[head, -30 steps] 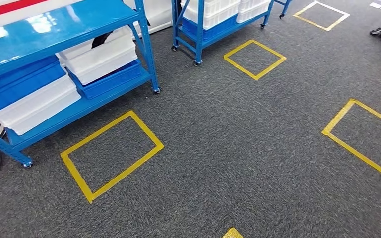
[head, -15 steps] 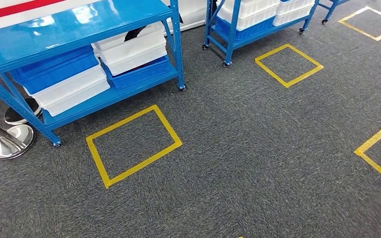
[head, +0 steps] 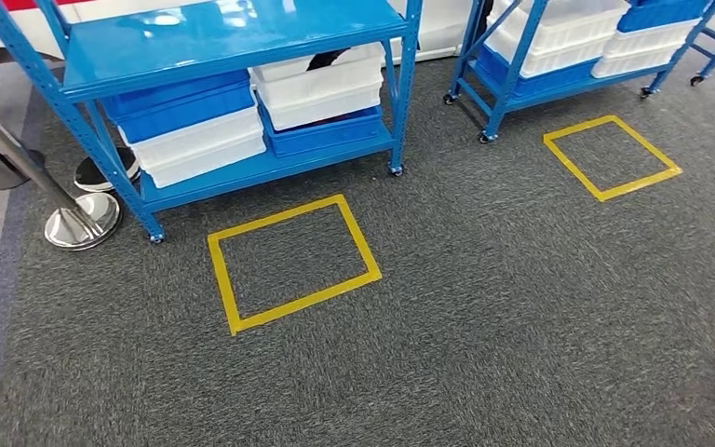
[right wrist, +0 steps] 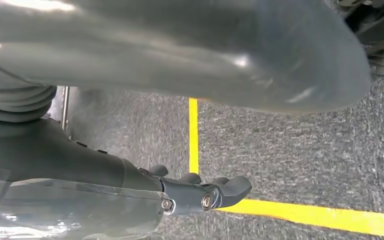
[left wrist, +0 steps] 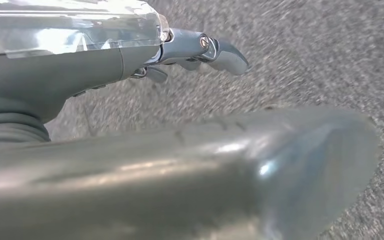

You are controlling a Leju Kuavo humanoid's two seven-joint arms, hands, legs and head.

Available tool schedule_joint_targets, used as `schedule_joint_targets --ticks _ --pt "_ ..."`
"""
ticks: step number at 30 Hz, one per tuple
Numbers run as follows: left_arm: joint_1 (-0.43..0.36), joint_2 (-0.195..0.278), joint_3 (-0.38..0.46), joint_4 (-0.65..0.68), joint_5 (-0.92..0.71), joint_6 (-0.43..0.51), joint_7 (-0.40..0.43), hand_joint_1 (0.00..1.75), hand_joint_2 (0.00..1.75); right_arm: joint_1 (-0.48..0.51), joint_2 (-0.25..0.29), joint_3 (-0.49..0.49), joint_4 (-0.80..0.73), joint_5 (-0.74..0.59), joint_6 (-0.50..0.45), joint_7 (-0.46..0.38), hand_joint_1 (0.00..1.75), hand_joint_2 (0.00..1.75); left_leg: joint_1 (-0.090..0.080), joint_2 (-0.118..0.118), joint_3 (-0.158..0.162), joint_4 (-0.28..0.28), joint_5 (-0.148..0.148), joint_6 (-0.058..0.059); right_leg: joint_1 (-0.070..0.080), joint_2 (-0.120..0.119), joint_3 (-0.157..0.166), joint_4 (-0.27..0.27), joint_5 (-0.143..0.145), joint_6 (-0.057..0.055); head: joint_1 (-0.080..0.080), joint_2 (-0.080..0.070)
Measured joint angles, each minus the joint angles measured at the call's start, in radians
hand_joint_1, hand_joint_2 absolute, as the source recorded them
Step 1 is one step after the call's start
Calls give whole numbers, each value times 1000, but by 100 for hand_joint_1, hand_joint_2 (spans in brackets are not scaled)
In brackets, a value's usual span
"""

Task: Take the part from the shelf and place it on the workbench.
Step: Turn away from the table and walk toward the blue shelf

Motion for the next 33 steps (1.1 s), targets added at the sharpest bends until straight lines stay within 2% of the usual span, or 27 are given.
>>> schedule_joint_targets --ticks 1,2,3,4,6,8,10,12,13,14,16,17,18,19,22,23,24,27,28,29,30,32,33 --pt "0 0 0 0 0 -4 -1 0 0 1 -1 0 1 -1 0 2 0 0 0 -13 -1 4 -3 -4 -1 23 23 -65 36 -3 0 0" --pt "-1 0 0 0 0 -8 -2 0 0 2 -2 0 2 -2 1 5 0 0 -1 -25 -5 10 -6 -9 -2 43 41 -118 59 -6 0 0" --pt "-1 0 0 0 0 -12 -3 0 0 2 -3 0 3 -2 4 12 0 0 -1 -35 -10 14 -9 -15 -2 59 50 -147 68 -9 0 0" --pt "-2 0 0 0 0 -16 -6 0 0 2 -3 0 4 -2 8 21 0 0 -1 -44 -14 16 -12 -21 -1 65 53 -158 65 -14 0 0" --pt "-1 2 0 0 0 -24 -10 0 0 -1 -2 0 4 -1 22 45 0 0 1 -54 -17 17 -16 -33 0 46 58 -163 60 -25 0 0" --pt "1 5 0 0 0 -29 -12 0 0 -3 -2 0 5 -5 39 64 0 0 1 -17 -27 51 -36 -43 -1 28 69 -169 57 -39 0 0" --pt "-1 6 0 0 2 -30 -13 0 0 0 -2 0 6 -6 52 72 0 0 2 39 -83 165 -90 -51 2 11 78 -170 49 -50 0 0" --pt "-3 6 0 0 5 -30 -13 0 0 3 -2 0 7 -4 61 74 0 0 5 58 -154 292 -132 -55 8 -4 87 -170 39 -54 0 0" --pt "-1 6 0 0 7 -29 -12 0 0 3 -2 0 7 -2 64 74 0 0 5 60 -169 313 -125 -55 10 -9 93 -170 33 -54 0 0" --pt "1 6 1 0 9 -28 -12 0 0 3 -2 0 8 -2 68 74 0 0 5 60 -164 293 -99 -53 11 -13 102 -170 27 -54 0 0" --pt "4 8 1 0 13 -25 -11 0 0 3 -1 0 8 -1 74 73 0 0 0 64 -109 166 -24 -38 14 -20 121 -171 12 -53 0 0" --pt "4 9 2 0 14 -23 -11 0 0 3 -1 0 8 -1 76 72 0 0 -4 68 -81 104 -2 -28 15 -23 129 -171 5 -50 0 0" --pt "4 10 2 0 15 -22 -10 0 0 2 0 0 9 -1 78 72 0 0 -10 72 -59 62 6 -19 14 -26 135 -174 -1 -45 0 0" --pt "4 11 2 0 16 -22 -9 0 0 1 1 0 10 -1 79 71 0 0 -15 75 -49 40 1 -11 13 -28 142 -174 -4 -39 -1 0" --pt "9 12 3 0 18 -20 -7 0 0 -4 0 0 10 -1 82 70 0 0 -17 70 -10 8 -14 7 8 -28 159 -155 5 -20 -1 0" --pt "9 12 3 0 18 -20 -7 0 0 -5 0 0 10 -1 82 69 0 0 -15 68 10 -3 -16 12 7 -24 149 -127 7 -15 0 0" --pt "8 12 3 0 18 -21 -6 0 0 -6 0 0 10 -2 83 69 0 0 -12 66 28 -13 -20 16 6 -19 124 -79 0 -11 0 0" --pt "5 12 3 0 17 -21 -6 0 0 -6 -2 0 10 -4 84 68 0 0 -9 63 61 -20 -45 18 2 -12 -3 81 -65 -1 0 0" --pt "6 12 3 0 17 -22 -6 0 0 -5 -3 0 10 -4 84 68 0 0 -8 60 75 -20 -57 16 0 -12 -35 99 -80 2 0 0" --pt "8 11 3 0 17 -22 -6 0 0 -2 -4 0 10 -5 84 68 0 0 -6 58 91 -20 -70 13 0 -12 -53 87 -79 4 0 0" --pt "9 11 3 0 16 -22 -6 0 0 1 -6 0 10 -4 83 68 0 0 -2 54 110 -20 -85 8 -1 -11 -58 48 -55 6 0 0" --pt "11 10 4 0 14 -23 -6 0 0 11 -8 0 13 4 84 68 0 0 3 45 144 -18 -116 -4 -5 4 -53 -62 53 12 0 0" --pt "9 10 4 0 14 -23 -6 0 0 15 -9 0 14 10 84 68 0 0 4 40 155 -17 -131 -11 -4 12 -50 -100 98 8 0 0"
